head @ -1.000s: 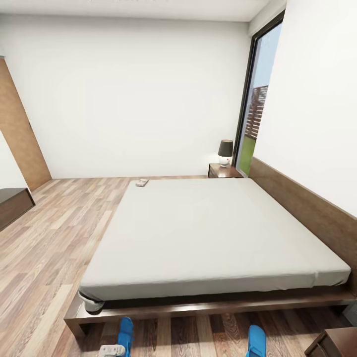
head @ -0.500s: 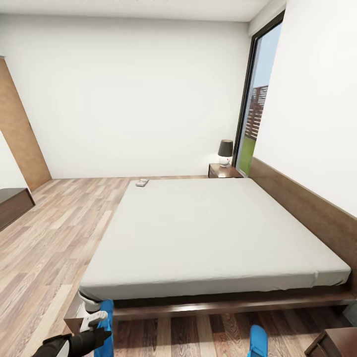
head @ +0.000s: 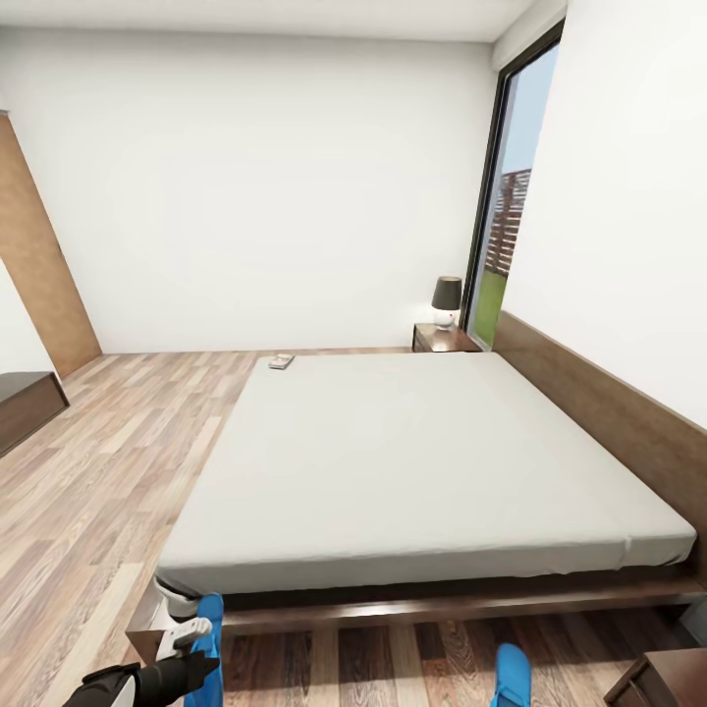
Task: In the bedroom, move the book from the bed onto either nightstand, and place the two sandals side by side next to the bed.
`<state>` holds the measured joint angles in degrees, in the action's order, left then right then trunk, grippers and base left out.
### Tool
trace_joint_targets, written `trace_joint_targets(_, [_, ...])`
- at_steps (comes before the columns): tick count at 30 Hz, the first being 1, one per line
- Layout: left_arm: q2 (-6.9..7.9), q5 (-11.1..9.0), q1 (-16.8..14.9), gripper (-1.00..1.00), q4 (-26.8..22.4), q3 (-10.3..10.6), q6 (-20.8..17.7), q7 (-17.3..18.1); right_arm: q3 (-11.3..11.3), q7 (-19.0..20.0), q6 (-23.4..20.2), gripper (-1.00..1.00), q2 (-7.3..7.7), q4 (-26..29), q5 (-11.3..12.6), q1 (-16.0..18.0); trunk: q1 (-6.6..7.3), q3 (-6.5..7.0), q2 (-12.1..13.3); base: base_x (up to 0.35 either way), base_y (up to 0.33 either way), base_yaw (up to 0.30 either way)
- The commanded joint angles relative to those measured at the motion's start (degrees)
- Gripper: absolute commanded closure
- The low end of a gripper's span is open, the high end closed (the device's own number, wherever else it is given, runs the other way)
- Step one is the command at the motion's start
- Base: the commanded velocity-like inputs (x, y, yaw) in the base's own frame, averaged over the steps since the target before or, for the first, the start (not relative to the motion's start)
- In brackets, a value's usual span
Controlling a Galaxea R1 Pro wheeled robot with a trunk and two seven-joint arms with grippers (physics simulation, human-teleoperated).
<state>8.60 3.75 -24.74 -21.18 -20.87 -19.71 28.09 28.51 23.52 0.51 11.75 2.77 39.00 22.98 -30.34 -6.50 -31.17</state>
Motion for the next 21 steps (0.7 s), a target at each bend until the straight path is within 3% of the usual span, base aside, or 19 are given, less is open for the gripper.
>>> trace_joint_targets(1, [-0.03, 0.4, 0.0, 1.0, -0.1, -0.5, -0.4, 0.4, 0.4, 0.3, 0.0, 1.0, 0.22, 0.0, 0.5, 0.0, -0.25, -0.29, -0.5, 0.0, 0.0, 0.0])
trace_joint_targets(4, [-0.06, 0.4, 0.0, 1.0, -0.1, -0.5, -0.4, 0.4, 0.0, 1.1, -0.4, 1.0, 2.29, 0.9, 0.5, 0.1, -0.91, -0.83, -1.7, 0.0, 0.0, 0.0])
trace_joint_targets(7, [-0.16, 0.4, 0.0, 1.0, 0.0, -0.5, -0.4, 0.4, -0.3, 6.8, -2.7, 1.0, 7.58, 5.4, 0.6, 0.2, -1.57, -1.37, -2.9, 0.0, 0.0, 0.0])
trace_joint_targets(8, [-0.2, 0.4, 0.0, 1.0, 0.0, -0.5, -0.4, 0.3, -0.4, 10.6, -6.5, 1.0, 10.07, 9.3, 0.6, 0.2, -1.79, -1.55, -3.3, 0.0, 0.0, 0.0])
trace_joint_targets(11, [-0.18, 0.4, 0.0, 1.0, 0.0, -0.5, -0.4, 0.3, -0.5, 19.9, -17.8, 1.0, 14.5, 17.2, 0.6, 0.2, -2.45, -2.09, -4.5, 0.0, 0.0, 0.0])
trace_joint_targets(12, [-0.21, 0.4, 0.1, 1.0, 0.0, -0.5, -0.3, 0.3, -0.5, 22.7, -19.6, 1.0, 15.08, 18.4, 0.6, 0.2, -2.66, -2.27, -4.9, 0.0, 0.0, 0.0])
trace_joint_targets(13, [-0.23, 0.4, 0.1, 1.0, 0.0, -0.5, -0.3, 0.3, -0.6, 27.9, -21.7, 1.0, 15.67, 20.0, 0.6, 0.3, -2.88, -2.45, -5.3, 0.0, 0.0, 0.0])
trace_joint_targets(14, [-0.3, 0.4, 0.1, 1.0, 0.0, -0.5, -0.3, 0.3, -0.7, 29.8, -22.6, 1.0, 15.85, 21.4, 0.6, 0.4, -3.1, -2.63, -5.7, 0.0, 0.0, 0.0])
trace_joint_targets(21, [-0.82, 0.4, 0.2, 1.0, 0.0, -0.5, 0.1, 0.3, -0.8, 31.9, -29.0, 1.0, 16.02, 27.2, 0.6, 0.4, -4.64, -3.89, -8.5, 0.0, 0.0, 0.0])
